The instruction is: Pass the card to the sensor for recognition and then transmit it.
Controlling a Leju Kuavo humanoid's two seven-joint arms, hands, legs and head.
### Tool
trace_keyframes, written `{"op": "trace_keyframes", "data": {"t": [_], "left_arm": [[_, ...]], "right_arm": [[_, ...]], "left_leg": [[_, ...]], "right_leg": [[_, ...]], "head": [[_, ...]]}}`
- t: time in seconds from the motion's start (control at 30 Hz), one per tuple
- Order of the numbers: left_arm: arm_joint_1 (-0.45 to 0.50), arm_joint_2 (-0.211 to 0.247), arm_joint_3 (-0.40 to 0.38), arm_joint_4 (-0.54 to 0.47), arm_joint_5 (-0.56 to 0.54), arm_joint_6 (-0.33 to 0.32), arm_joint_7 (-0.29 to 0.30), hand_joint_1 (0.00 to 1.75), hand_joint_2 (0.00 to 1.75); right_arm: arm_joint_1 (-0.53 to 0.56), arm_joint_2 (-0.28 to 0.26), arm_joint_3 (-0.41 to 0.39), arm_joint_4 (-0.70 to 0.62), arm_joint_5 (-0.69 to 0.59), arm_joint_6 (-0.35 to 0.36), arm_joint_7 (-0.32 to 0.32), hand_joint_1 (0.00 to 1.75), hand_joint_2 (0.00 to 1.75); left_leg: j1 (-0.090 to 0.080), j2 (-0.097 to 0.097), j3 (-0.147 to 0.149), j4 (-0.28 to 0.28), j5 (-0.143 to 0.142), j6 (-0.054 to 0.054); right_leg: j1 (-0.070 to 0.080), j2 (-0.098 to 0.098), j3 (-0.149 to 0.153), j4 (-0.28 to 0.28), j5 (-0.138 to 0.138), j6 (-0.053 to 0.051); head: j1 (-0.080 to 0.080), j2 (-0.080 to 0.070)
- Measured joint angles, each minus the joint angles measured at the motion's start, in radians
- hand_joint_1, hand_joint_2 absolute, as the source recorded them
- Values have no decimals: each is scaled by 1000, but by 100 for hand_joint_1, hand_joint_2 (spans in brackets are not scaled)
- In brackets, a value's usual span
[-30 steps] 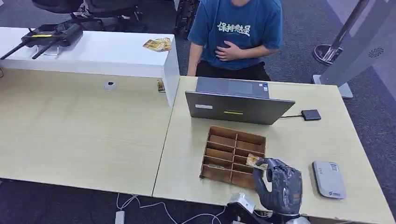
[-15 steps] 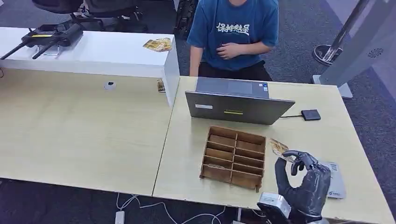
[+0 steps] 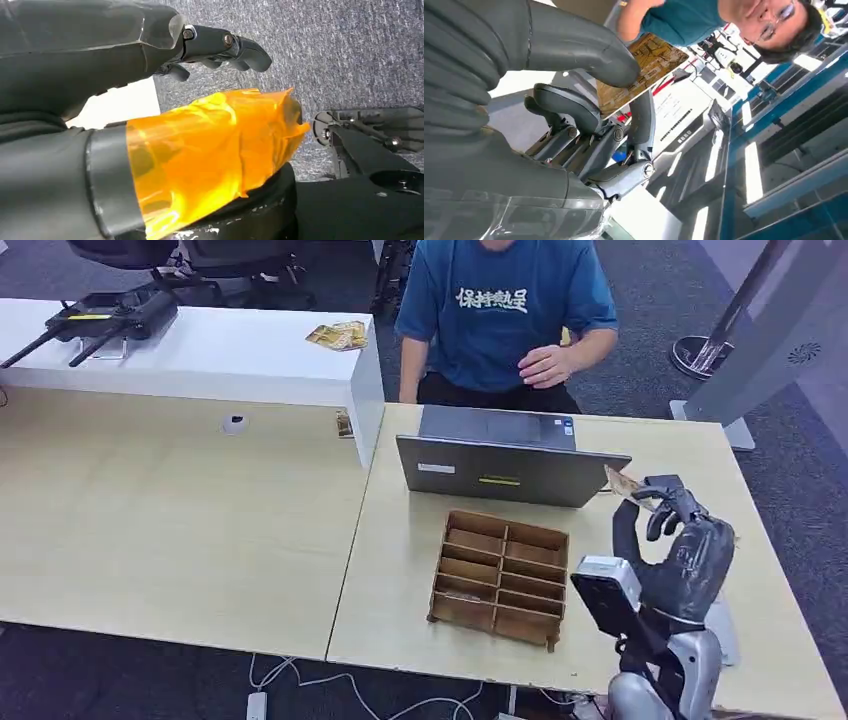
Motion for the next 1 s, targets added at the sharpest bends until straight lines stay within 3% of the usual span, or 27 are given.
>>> {"op": "trace_keyframes", "data": {"t": [0.37, 0.57, 1.0], "left_arm": [[-2, 3, -13, 0, -51, -16, 20, 0, 0], [-3, 6, -35, 0, -74, -24, 28, 0, 0], [-3, 7, -57, 0, -85, -28, 34, 0, 0]], "right_arm": [[-270, 5, 73, 209, 79, 109, 96, 175, 175], [-411, 33, 97, 354, 108, 131, 134, 175, 175], [-517, 74, 110, 498, 111, 131, 137, 175, 175]], "left_leg": [[0, 0, 0, 0, 1, 0], [0, 0, 0, 0, 1, 0], [0, 0, 0, 0, 1, 0]], "right_leg": [[0, 1, 0, 0, 1, 1], [0, 0, 0, 0, 1, 1], [0, 0, 0, 0, 1, 1]], "head": [[0, 0], [0, 0], [0, 0]]}}
